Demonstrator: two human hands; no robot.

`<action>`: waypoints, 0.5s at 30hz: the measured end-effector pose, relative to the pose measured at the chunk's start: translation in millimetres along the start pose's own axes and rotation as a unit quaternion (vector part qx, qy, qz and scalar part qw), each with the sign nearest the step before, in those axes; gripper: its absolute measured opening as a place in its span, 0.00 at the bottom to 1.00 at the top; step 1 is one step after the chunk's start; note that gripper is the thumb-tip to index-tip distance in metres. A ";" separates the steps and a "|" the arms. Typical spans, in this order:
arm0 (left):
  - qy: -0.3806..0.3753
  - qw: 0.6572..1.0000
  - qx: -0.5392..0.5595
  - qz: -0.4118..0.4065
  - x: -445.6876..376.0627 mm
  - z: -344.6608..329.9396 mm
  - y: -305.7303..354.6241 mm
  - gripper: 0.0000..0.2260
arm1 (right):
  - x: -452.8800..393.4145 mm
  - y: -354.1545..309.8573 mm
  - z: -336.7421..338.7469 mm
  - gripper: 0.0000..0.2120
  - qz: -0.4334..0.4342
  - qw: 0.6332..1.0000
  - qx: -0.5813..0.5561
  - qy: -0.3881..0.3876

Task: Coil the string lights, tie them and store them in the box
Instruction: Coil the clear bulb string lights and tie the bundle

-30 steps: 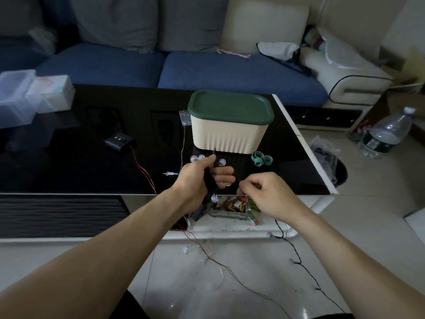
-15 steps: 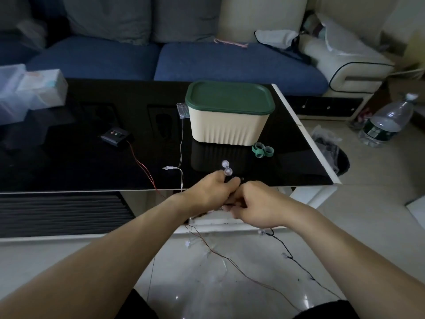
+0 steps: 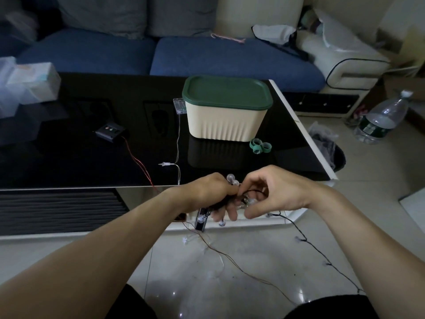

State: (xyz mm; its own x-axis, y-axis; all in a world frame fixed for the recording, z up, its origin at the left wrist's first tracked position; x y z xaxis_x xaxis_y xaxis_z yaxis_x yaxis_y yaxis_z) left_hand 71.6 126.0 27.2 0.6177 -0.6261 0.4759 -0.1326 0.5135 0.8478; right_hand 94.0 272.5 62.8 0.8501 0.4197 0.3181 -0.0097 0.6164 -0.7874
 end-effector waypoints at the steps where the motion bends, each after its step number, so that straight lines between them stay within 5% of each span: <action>1: -0.005 1.000 0.030 -0.004 1.4 2.0 0.3 0.20 | 0.3 1.1 0.9 0.18 0.010 1.000 -0.007 0.003; 6: -0.093 0.991 0.074 -0.054 10.0 12.5 -2.8 0.14 | -3.6 10.3 7.9 0.22 0.059 0.994 -0.054 0.071; 9: -0.081 0.994 0.047 -0.051 11.5 7.3 -0.9 0.07 | -5.8 13.3 11.5 0.20 0.077 0.987 -0.080 0.118; 15: -0.088 0.977 0.192 -0.010 9.4 1.2 5.3 0.16 | -5.3 6.5 10.9 0.07 0.083 0.978 -0.057 0.180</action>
State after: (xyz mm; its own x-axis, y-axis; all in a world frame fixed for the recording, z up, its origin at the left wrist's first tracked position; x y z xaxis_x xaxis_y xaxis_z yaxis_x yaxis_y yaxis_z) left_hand 75.7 122.2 36.5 0.4849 -0.7421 0.4627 -0.4243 0.2630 0.8665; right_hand 83.6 281.5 61.8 0.9724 0.2331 -0.0107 -0.1228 0.4726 -0.8727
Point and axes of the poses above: each hand's wrist, its own x-axis away from the middle knuckle, its own z-axis out of the back of the hand, y = z × x, the point moved 4 cm from there along -x, towards the middle knuckle, and after that the axes turned 3 degrees about -x, right-handed, at the moved point
